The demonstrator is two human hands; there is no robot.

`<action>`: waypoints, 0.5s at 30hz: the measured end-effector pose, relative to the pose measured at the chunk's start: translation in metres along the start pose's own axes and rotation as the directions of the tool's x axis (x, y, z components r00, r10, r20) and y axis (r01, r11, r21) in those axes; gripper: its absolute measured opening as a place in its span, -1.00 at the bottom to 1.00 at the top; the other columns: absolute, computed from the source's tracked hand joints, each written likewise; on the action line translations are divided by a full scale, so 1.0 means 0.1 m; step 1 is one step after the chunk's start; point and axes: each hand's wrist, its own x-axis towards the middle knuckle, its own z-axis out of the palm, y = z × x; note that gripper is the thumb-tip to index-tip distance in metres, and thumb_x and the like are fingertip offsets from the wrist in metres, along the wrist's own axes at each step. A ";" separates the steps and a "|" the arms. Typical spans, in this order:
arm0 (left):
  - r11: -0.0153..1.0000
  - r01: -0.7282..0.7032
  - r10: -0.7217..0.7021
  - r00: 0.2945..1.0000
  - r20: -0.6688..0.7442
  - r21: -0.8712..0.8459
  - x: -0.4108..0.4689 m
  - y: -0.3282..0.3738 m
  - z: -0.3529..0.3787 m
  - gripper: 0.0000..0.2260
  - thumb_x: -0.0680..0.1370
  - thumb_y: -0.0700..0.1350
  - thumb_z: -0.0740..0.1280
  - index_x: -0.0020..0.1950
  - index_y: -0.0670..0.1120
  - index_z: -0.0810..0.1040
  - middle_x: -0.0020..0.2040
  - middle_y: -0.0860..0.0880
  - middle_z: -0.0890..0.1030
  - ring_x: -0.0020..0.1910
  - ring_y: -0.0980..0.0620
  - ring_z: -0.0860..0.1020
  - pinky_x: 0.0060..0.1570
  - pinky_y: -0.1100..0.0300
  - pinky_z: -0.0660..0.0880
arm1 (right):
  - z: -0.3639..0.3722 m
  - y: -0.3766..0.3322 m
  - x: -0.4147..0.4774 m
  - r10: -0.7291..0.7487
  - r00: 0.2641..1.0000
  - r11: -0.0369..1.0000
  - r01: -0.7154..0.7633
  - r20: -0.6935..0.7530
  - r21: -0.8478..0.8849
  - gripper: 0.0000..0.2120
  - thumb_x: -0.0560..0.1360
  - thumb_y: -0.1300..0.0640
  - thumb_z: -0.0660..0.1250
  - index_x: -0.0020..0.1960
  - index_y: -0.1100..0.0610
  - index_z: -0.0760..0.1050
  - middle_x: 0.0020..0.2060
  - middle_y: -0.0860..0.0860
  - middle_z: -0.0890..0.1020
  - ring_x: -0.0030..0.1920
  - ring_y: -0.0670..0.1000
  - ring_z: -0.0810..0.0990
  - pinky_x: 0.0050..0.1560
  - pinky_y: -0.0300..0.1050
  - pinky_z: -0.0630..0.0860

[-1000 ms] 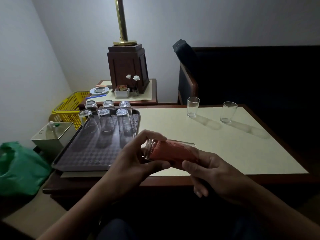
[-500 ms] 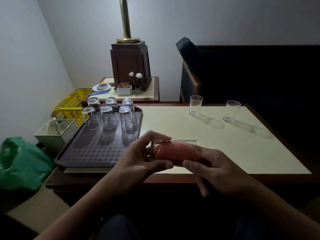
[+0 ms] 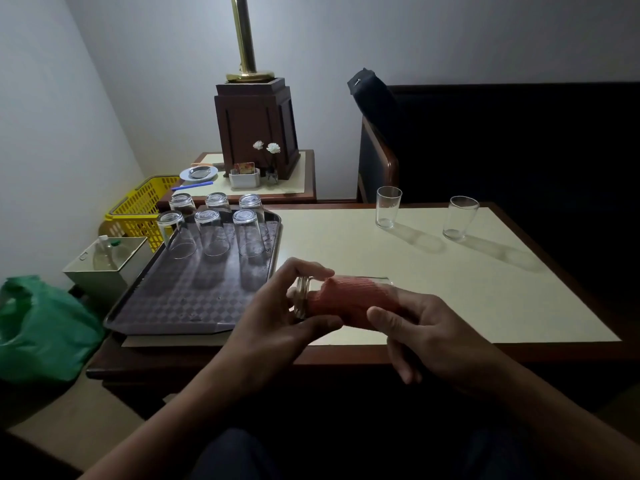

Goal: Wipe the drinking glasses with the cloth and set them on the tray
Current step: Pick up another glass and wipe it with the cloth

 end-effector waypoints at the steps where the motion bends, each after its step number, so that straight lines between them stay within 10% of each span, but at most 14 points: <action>1: 1.000 0.003 -0.003 1.000 -0.002 0.008 0.00 0.00 0.00 -0.52 0.44 -0.35 0.56 0.26 0.00 0.53 0.08 -0.11 0.66 0.04 -0.21 0.67 0.06 -0.02 0.63 | -0.01 0.00 0.01 -0.010 1.000 1.000 0.010 -0.016 0.012 -0.66 0.63 0.01 0.32 0.39 -0.17 0.56 -0.48 0.02 0.61 -0.52 -0.01 0.53 -0.43 -0.19 0.49; 7: 0.840 0.367 -0.321 0.930 0.179 -0.400 0.04 0.06 0.01 -0.58 0.54 -0.09 0.49 0.34 -0.18 0.50 0.01 -0.22 0.65 -0.21 -0.07 0.63 -0.22 0.19 0.59 | 0.03 0.01 -0.01 -0.114 0.989 0.993 0.114 -0.093 -0.004 -0.51 0.63 0.34 0.36 0.42 -0.12 0.57 -0.16 -0.04 0.75 -0.26 -0.03 0.68 -0.19 -0.11 0.64; 15: 0.999 0.018 -0.022 0.995 0.096 0.038 0.03 -0.03 -0.10 -0.47 0.41 -0.24 0.60 0.34 -0.01 0.55 0.12 -0.16 0.66 0.08 -0.20 0.68 0.10 -0.05 0.63 | 0.04 -0.02 0.00 0.006 0.999 0.998 -0.003 -0.046 0.061 -0.70 0.59 0.04 0.41 0.27 -0.26 0.63 -0.49 -0.04 0.56 -0.51 -0.05 0.44 -0.39 -0.24 0.45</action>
